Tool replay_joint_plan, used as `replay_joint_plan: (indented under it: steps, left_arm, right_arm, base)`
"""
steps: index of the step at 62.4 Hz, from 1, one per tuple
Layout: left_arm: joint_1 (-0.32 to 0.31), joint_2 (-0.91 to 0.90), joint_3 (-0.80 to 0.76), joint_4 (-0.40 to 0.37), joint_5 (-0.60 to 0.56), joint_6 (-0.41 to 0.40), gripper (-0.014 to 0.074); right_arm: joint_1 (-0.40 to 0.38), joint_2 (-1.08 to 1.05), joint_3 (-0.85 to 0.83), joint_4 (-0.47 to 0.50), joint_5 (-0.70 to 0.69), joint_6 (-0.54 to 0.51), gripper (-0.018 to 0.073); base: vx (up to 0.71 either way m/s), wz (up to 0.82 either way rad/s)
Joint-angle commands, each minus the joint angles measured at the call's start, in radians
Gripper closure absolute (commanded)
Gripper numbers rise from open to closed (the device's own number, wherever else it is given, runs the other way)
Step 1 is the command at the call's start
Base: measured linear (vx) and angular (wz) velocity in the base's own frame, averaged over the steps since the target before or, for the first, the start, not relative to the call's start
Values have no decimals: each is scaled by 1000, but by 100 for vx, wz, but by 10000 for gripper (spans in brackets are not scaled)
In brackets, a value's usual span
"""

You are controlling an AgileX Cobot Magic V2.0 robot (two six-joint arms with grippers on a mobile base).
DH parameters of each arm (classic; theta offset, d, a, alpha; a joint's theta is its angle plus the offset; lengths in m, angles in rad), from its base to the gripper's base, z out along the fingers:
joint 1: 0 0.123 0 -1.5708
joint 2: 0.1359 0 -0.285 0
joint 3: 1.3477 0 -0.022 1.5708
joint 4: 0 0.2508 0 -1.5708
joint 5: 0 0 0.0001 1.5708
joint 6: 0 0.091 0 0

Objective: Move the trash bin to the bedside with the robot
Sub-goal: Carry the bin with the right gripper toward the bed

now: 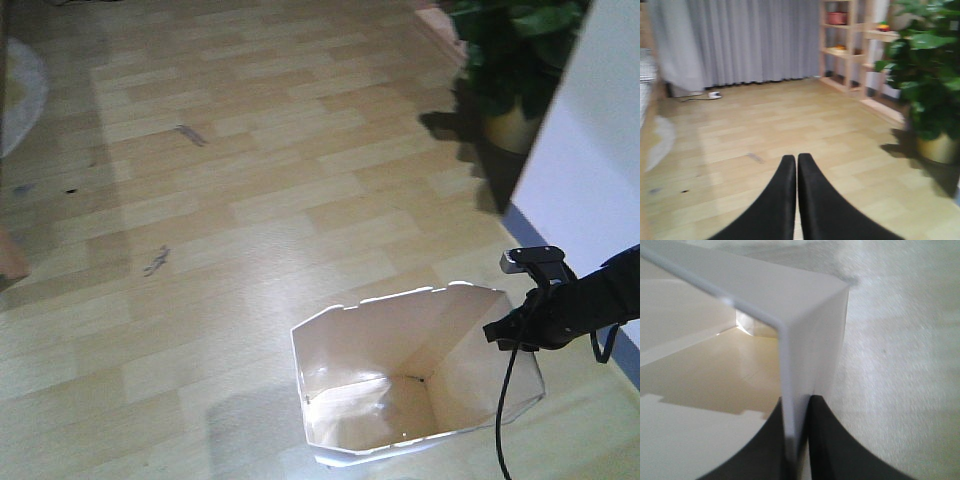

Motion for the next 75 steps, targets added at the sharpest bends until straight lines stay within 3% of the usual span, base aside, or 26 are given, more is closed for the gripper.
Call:
replay_joint_plan:
  steps: [1,30,75]
  left_arm:
    - [-6,-10,28,-3,-78,-9,602]
    - [-6,-10,28,-3,-78,-9,602]
    - [-6,-10,28,-3,-78,-9,602]
  right_arm:
    - [-2,-63,-16,49,131,10,566]
    - [-2,-63,-16,49,131,10,566]
    - [-2,-63,-16,49,131,10,566]
  base:
    - [17,65]
    - [19,48]
    - [32,4]
